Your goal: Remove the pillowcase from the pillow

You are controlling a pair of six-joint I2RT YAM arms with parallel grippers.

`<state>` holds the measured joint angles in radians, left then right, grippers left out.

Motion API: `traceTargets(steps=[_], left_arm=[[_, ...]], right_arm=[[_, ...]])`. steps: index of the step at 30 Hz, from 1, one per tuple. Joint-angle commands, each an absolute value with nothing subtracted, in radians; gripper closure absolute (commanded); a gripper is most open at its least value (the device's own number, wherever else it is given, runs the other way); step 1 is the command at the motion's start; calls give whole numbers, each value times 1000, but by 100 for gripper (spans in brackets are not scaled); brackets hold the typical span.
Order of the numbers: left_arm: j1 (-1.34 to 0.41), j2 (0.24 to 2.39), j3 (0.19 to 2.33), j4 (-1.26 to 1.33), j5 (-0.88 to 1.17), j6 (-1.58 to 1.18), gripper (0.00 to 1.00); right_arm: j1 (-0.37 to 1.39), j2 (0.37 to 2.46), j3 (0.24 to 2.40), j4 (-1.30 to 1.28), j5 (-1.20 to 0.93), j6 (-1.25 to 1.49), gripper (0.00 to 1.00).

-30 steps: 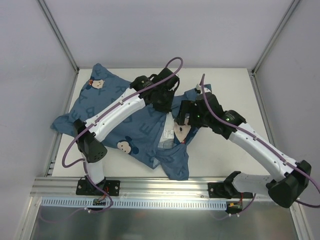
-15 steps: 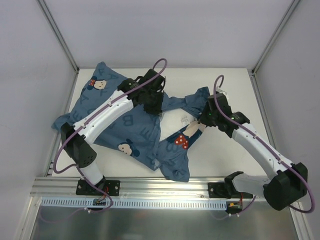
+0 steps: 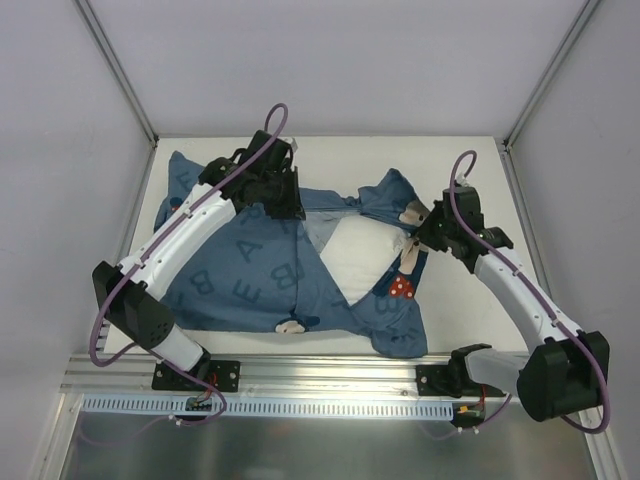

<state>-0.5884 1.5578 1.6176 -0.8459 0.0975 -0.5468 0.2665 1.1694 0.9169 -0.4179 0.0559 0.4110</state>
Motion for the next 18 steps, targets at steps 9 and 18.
traceTargets(steps=[9, 18], left_arm=[[-462, 1644, 1708, -965, 41, -514, 77], [-802, 1663, 2111, -1135, -298, -512, 20]], right_arm=[[268, 1069, 799, -380, -115, 428, 99], [284, 1035, 839, -423, -147, 428, 99]])
